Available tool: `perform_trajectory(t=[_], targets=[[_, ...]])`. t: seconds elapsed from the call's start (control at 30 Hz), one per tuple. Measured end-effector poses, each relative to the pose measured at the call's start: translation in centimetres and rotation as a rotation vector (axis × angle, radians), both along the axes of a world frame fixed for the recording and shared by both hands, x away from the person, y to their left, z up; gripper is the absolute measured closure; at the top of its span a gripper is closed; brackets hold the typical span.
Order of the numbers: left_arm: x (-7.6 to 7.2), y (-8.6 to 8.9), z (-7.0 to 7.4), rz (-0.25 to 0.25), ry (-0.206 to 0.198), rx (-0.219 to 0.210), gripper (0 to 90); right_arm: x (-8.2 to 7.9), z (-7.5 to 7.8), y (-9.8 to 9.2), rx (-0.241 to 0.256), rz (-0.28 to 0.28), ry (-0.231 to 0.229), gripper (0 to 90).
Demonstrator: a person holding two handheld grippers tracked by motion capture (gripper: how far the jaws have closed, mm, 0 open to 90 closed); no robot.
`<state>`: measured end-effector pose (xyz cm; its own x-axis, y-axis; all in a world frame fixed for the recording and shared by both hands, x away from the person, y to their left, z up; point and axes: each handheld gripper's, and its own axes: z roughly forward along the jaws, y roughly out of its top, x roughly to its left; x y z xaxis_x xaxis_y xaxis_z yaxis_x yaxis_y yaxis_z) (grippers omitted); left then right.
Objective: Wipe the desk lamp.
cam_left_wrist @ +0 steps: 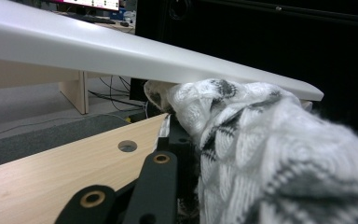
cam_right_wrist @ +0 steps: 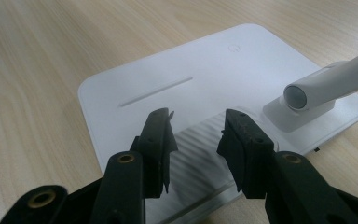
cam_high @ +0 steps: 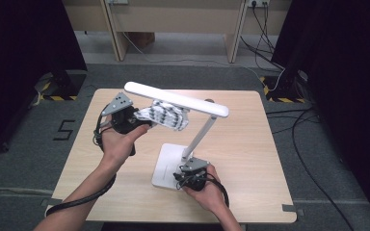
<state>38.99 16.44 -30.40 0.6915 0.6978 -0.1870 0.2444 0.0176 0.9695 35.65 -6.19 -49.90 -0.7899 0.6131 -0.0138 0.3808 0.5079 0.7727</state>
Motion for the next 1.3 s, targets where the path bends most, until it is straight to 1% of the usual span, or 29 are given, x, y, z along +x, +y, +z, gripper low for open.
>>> perform_trajectory(t=[0.6, 0.93, 1.3], targets=[[-0.4, -2.2, -0.1, -0.056, -0.006, 0.001, 82.9, 0.0, 0.0, 0.0, 0.000, 0.001, -0.001, 61.8], [-0.5, -3.6, -0.2, -0.088, -0.010, 0.008, 82.9, 0.0, 0.0, 0.0, 0.000, 0.001, -0.001, 61.8], [-0.7, -4.5, -0.5, -0.111, -0.015, 0.020, 82.8, 0.0, 0.0, 0.0, -0.001, 0.001, 0.000, 61.8]])
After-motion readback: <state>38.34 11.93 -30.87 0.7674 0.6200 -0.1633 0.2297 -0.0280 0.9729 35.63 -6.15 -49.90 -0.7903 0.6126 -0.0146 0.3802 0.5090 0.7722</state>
